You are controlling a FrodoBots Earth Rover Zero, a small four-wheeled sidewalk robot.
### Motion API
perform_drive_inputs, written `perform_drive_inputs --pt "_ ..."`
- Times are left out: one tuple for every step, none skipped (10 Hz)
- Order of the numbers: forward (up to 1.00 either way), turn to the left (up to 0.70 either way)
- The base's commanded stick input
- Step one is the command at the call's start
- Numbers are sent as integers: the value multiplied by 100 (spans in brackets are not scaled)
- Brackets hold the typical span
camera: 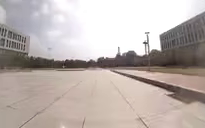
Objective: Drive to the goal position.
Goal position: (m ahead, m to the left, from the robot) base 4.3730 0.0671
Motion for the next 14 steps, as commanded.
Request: perform_drive_inputs --pt "70 0" --pt "70 0" --pt "70 0" --pt "70 0" --pt "70 0" --pt "70 0" --pt "70 0" --pt "70 0" --pt "70 0" --pt "70 0" --pt "70 0" --pt "70 0" --pt "70 0" --pt "70 0"
